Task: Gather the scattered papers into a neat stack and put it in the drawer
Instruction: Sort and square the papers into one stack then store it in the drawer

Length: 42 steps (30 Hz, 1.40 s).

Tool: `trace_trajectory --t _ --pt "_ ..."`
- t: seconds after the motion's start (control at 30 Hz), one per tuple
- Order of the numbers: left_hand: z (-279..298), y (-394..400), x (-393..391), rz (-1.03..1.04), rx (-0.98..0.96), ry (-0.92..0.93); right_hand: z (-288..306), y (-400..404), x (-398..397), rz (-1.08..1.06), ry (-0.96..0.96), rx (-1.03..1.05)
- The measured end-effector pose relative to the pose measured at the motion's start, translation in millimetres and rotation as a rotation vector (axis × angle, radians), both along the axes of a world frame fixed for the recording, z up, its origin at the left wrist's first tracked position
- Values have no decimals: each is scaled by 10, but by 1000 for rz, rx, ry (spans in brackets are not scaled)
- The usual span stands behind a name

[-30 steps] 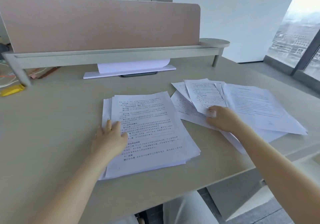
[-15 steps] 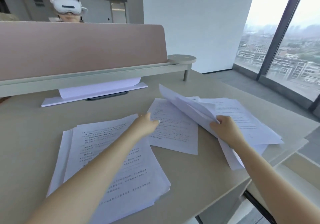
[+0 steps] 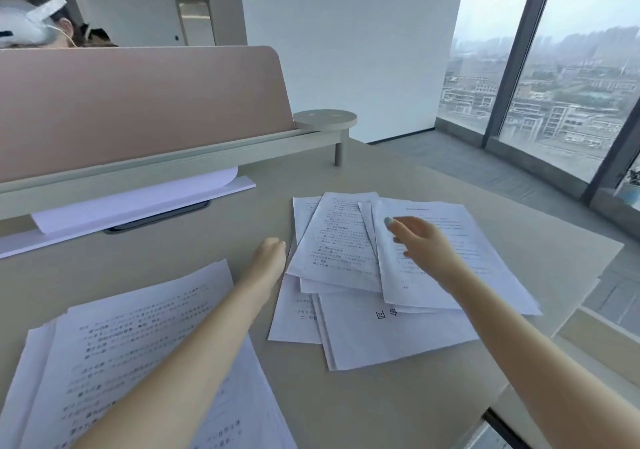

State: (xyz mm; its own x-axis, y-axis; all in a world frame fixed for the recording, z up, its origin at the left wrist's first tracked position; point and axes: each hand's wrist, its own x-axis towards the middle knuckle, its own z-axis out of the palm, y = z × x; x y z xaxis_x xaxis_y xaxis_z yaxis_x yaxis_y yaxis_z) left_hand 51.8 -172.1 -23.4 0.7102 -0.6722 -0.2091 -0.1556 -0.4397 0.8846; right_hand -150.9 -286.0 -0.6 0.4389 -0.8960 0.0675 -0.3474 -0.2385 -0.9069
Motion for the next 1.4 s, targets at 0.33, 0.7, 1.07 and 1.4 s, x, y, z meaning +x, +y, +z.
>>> trace_trajectory --t 0.33,0.7,1.07,1.4 --pt "130 -312 -113 -31 -93 482 -618 -834 -750 -357 788 -262" --pt "95 -501 -449 -282 139 133 -631 -452 -389 -178 666 -328" --pt "347 22 -646 -377 -312 174 -271 -121 -493 -202 -191 174" --pt "1164 1263 -189 -55 -706 -205 933 958 175 149 -630 -75"
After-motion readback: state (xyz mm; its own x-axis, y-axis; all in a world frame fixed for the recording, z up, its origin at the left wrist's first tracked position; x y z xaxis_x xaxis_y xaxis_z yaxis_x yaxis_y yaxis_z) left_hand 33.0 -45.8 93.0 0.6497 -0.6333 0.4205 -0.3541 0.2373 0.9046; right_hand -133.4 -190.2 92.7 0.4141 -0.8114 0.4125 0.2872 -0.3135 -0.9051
